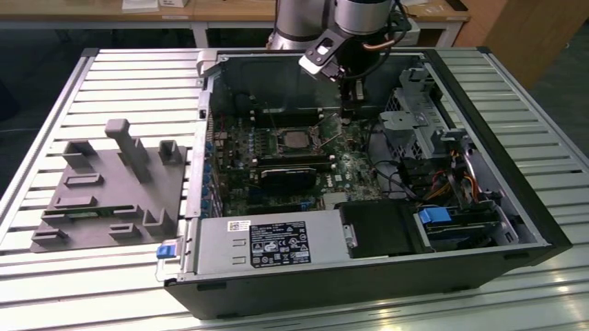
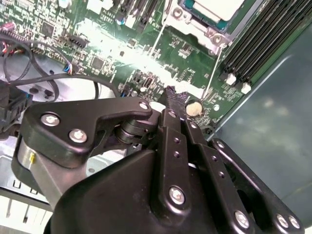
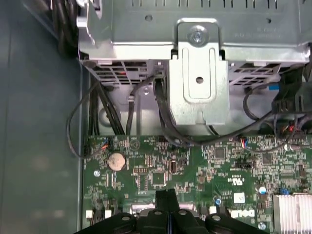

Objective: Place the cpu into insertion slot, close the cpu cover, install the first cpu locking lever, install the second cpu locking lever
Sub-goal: 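Close the cpu cover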

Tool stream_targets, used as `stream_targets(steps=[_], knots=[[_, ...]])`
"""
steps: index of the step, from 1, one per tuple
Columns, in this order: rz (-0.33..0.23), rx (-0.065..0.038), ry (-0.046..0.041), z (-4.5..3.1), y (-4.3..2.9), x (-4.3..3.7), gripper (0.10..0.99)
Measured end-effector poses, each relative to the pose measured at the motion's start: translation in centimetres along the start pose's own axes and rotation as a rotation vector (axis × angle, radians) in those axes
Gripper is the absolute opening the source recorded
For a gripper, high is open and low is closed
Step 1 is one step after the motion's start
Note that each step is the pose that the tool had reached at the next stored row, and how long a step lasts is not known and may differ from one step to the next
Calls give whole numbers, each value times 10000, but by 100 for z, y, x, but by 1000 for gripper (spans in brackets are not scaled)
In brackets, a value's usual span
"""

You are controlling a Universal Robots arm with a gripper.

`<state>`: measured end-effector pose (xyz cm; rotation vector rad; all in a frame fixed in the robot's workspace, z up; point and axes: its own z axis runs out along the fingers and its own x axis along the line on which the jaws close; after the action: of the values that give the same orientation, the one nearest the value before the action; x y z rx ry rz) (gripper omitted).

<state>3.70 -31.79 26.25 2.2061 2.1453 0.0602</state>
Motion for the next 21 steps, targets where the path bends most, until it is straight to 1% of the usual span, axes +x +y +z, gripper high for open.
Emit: stream_targets(steps=[7, 10, 17, 21], knots=[[0, 5, 1, 8, 81, 2, 102], [1, 6, 0, 23, 88, 2, 102], [-2, 5, 1, 85, 89, 4, 102], [0, 8, 0, 110, 106, 5, 102]])
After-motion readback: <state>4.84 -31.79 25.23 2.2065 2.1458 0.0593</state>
